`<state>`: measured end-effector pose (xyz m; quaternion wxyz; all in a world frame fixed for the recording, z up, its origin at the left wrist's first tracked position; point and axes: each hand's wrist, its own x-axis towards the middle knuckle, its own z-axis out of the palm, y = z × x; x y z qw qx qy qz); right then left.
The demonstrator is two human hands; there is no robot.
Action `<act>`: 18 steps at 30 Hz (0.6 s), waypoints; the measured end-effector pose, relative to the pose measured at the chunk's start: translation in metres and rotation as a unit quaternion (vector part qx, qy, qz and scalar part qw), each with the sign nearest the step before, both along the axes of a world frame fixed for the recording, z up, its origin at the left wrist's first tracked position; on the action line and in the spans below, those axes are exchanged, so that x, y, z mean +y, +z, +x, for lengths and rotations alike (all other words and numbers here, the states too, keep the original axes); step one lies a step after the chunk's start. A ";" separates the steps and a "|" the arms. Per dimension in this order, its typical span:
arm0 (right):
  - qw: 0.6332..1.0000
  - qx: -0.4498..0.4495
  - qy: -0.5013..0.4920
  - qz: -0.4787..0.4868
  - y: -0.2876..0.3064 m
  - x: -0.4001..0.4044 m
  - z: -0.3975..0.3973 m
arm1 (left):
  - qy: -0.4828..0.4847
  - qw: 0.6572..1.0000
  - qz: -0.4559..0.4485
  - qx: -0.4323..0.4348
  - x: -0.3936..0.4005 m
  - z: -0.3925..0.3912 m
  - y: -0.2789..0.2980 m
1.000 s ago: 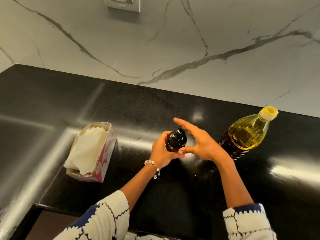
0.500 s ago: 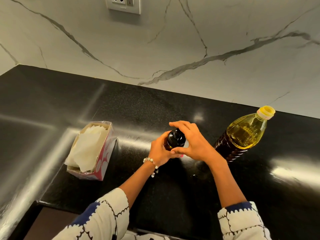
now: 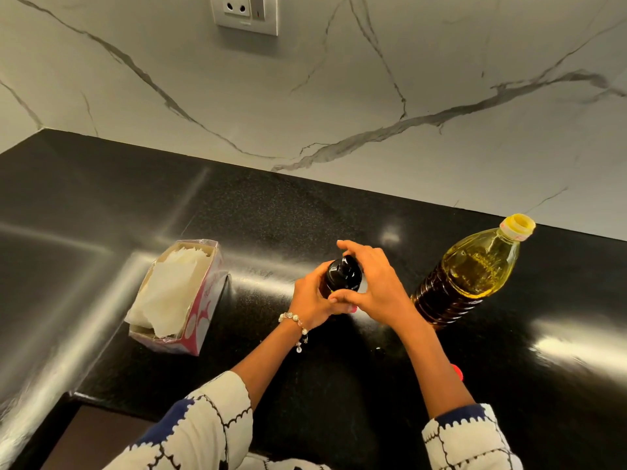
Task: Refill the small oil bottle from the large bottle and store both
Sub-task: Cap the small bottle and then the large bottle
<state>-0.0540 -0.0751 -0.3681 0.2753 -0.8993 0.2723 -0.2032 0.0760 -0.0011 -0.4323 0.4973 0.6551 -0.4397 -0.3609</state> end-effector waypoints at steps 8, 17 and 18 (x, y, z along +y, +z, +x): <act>0.999 -0.026 0.014 0.045 -0.004 -0.003 -0.002 | 0.009 1.000 0.004 0.002 -0.001 0.000 -0.003; 0.995 -0.018 0.042 0.089 -0.004 -0.002 -0.002 | 0.007 1.000 0.001 -0.002 -0.002 0.000 -0.006; 0.992 -0.015 0.061 0.113 -0.003 -0.003 -0.004 | 0.008 1.000 0.002 -0.004 -0.002 0.000 -0.007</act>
